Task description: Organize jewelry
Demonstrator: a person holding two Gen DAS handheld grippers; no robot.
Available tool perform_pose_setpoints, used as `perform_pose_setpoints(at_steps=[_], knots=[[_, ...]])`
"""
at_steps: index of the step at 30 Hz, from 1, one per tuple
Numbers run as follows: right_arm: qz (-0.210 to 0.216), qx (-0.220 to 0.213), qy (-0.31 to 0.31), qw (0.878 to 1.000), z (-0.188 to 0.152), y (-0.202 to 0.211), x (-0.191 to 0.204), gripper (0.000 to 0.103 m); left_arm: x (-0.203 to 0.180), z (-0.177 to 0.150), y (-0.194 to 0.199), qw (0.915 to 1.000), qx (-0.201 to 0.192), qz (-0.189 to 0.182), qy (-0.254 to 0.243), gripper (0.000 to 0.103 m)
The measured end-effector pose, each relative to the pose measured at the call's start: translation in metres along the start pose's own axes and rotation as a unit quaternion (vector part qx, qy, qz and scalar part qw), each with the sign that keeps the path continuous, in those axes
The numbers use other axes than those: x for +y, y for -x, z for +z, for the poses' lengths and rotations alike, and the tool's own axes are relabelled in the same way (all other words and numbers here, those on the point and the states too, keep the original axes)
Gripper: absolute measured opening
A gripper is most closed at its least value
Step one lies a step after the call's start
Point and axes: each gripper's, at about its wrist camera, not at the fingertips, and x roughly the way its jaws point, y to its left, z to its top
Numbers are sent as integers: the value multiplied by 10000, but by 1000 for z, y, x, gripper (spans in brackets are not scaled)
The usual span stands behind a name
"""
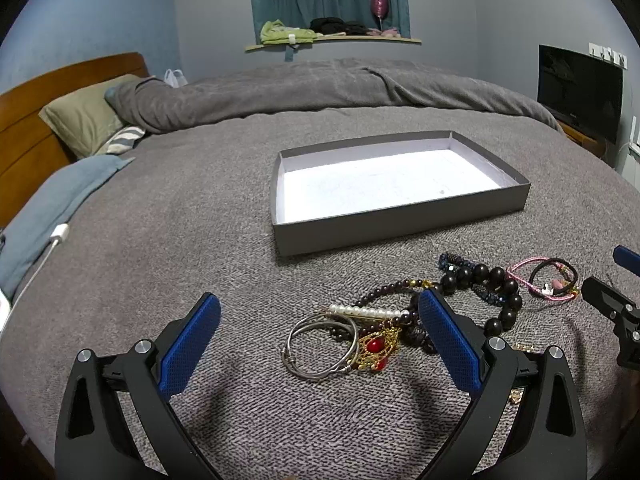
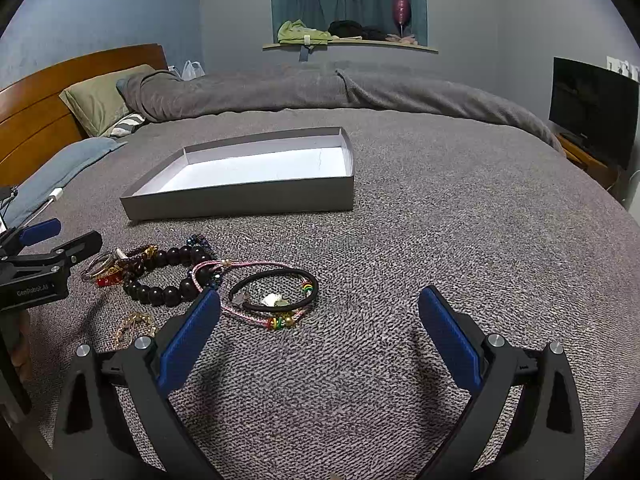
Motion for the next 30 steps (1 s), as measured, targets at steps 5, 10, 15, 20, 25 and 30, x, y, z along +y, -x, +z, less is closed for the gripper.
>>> perform_pose_setpoints(at_steps=[5, 10, 15, 20, 25, 30], knots=[[-2, -1, 2, 10000, 0, 0, 0, 98, 1, 0, 0, 10000, 14, -7, -6, 99], [-3, 0, 2, 10000, 0, 0, 0, 98, 1, -1, 0, 10000, 13, -1, -3, 99], [-3, 2, 5, 10000, 0, 0, 0, 98, 1, -1, 1, 10000, 10, -12, -7, 99], [-9, 2, 2, 10000, 0, 0, 0, 98, 2, -1, 1, 10000, 14, -8, -8, 99], [-77, 36, -24, 10000, 0, -2, 0, 98, 2, -1, 1, 10000, 7, -15, -5, 99], [-249, 40, -34, 9997, 0, -2, -2, 98, 2, -1, 0, 10000, 42, -7, 6, 99]])
